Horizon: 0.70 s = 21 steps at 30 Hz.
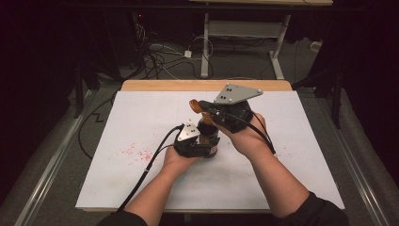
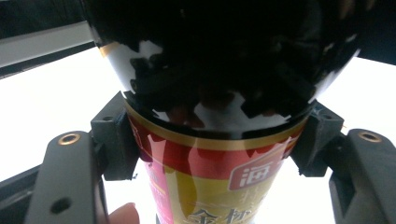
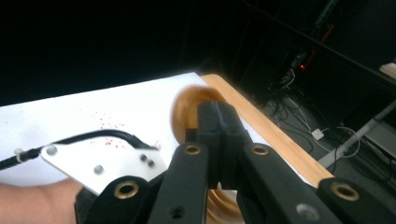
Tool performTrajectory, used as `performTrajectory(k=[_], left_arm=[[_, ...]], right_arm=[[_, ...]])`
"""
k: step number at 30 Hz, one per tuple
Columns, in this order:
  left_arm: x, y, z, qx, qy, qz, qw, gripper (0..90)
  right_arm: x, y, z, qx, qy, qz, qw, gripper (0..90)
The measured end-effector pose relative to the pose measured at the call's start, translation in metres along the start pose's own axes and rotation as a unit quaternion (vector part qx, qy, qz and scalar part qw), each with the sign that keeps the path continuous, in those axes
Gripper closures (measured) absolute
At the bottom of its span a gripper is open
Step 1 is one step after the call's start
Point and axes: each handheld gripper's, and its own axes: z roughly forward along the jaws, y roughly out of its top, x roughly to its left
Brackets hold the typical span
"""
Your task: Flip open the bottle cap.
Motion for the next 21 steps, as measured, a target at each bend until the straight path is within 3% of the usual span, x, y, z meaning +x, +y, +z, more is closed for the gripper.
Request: performTrajectory(k=[10,21], left_arm=[[0.000,0.000,-0.001,0.002,0.001,0.002,1.0000,28.5],[0.001,0.001,-0.002,0.011,0.003,0.008,0.9999,28.3]], right_arm=[[-0.017,-0.025,-0.023,0.000,-0.020,0.025,0.9995,90.0],[-0.027,-0.045,-0.030,0.010,-0.032,0.045,0.9984,90.0]])
